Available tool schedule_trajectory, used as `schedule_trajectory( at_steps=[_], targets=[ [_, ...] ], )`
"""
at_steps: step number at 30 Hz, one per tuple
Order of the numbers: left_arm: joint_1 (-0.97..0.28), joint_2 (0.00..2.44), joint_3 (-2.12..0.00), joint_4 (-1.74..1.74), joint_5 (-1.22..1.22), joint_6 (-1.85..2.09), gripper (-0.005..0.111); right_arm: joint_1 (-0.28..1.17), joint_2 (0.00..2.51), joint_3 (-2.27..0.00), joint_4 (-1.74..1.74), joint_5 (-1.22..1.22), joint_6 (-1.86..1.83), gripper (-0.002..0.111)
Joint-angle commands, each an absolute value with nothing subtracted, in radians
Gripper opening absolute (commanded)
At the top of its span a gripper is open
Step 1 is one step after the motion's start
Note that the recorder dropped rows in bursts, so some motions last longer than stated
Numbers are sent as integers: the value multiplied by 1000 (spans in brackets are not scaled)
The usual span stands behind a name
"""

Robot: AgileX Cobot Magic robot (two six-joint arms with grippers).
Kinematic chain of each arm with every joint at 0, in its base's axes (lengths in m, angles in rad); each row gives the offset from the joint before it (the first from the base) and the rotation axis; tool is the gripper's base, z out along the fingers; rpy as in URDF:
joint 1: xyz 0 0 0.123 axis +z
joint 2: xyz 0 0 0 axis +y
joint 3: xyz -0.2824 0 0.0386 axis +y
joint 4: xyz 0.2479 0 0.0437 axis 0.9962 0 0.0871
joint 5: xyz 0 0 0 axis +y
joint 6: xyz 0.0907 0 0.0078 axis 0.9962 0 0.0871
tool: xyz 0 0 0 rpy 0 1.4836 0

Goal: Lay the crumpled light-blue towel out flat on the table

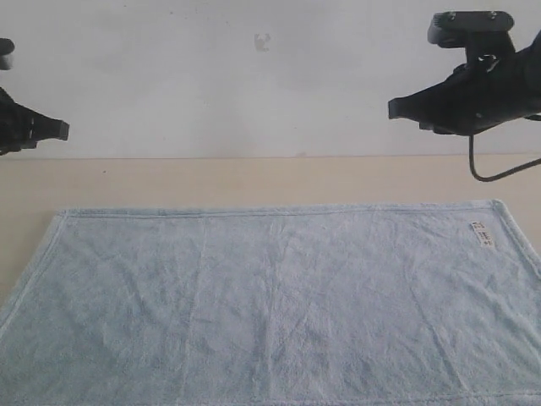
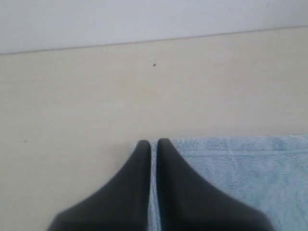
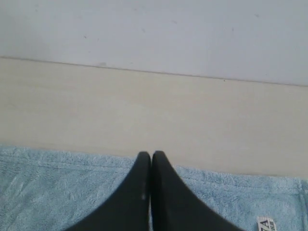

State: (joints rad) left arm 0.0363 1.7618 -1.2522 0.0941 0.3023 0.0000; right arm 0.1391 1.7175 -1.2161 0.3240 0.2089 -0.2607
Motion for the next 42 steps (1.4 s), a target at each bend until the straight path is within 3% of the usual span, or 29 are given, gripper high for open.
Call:
schedule_trajectory(
  at_steps=[1,11,26,42],
  targets=[
    [-6,1574,-1103,69,241,0,4,139,1611,-1111,388,136,-268,0],
    [-80,1163,-848,-79,298,0,4,139,1368,-916,463,191,-268,0],
    [-85,593,-568,-148,520,0,4,139,954,-612,486,228,-270,0],
    [-85,312,-532,-153,734,0,4,139,810,-556,495,395,-201,0]
  ],
)
